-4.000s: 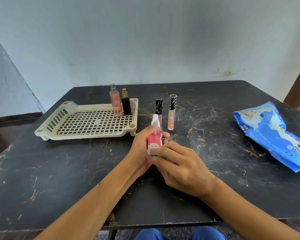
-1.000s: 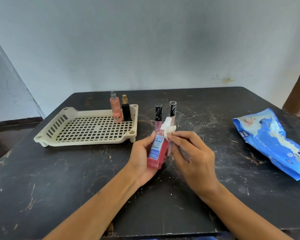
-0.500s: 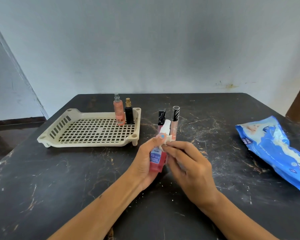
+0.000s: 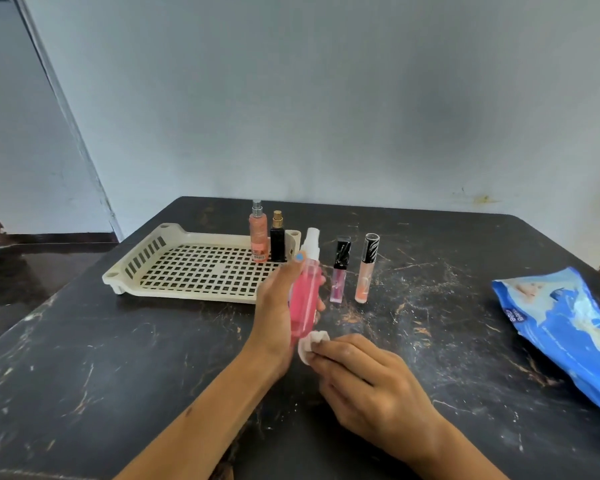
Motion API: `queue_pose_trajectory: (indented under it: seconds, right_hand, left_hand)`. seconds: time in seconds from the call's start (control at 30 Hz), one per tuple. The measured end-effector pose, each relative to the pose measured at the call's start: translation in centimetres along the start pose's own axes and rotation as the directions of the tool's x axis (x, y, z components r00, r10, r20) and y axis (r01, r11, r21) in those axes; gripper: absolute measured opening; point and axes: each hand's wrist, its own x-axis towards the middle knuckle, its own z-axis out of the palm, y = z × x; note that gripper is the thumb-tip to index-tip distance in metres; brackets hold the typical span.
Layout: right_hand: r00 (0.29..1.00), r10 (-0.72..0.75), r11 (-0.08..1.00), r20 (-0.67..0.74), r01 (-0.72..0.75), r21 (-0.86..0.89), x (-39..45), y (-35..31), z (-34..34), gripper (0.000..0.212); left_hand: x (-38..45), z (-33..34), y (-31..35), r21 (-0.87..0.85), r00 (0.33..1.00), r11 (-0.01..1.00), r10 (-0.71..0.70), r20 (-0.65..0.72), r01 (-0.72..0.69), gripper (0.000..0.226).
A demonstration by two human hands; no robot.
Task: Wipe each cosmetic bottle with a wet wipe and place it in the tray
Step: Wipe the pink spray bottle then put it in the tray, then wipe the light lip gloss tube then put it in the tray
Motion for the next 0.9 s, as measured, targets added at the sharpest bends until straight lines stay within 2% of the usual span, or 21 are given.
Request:
queue_pose_trajectory:
  seconds: [0.07,0.17,0.23,0.33,0.47,0.57,0.67,0.9]
  right_hand:
    - [1.000,0.007,1.000,-0.007,-0.007,0.007,0.0,0.2,0.0,0.016]
    - [1.000,0.006,1.000,-0.019,-0.006,0.016,0.0,0.3,0.2,0.015]
    - [0.999,0.013,1.000,-0.031,-0.012,0.016,-0.1,0.4,0.3,0.012]
    - [0.999,0.017,1.000,-0.044,-0.016,0.017,-0.2,0.6,0.5,0.013]
    - [0.998,0.021,1.000,-0.056,-0.020,0.016,-0.2,0.8,0.7,0.014]
    - [0.998,0.021,1.000,-0.057,-0.020,0.010,0.0,0.8,0.7,0.014]
    - [0.999,0.018,1.000,-0.042,-0.019,-0.025,0.1,0.8,0.7,0.015]
    - [0.998,0.049,0.998,-0.030,-0.049,-0.025,0.1,0.8,0.9,0.016]
  left_hand:
    - [0.2,-0.8,1.0,0.088,0.998,0.994,0.063,-0.007,-0.062,0.039]
    - [1.5,-2.4,2.7,0.148,0.982,0.977,0.165,-0.092,-0.150,0.009]
    - [3.1,-4.2,3.5,0.255,0.960,0.942,0.252,-0.120,-0.215,0.012]
    - [5.6,-7.2,4.1,0.470,0.940,0.841,0.336,-0.065,-0.268,0.024]
    - [8.4,-9.8,4.5,0.661,0.950,0.706,0.311,0.032,-0.254,0.023]
    - [10.5,-11.0,4.6,0.756,0.961,0.617,0.273,0.052,-0.216,0.027]
    - [12.1,-11.7,4.4,0.780,0.966,0.596,0.253,0.045,-0.193,0.028]
    - [13.2,-11.7,3.5,0.771,0.978,0.617,0.206,0.035,-0.157,0.029]
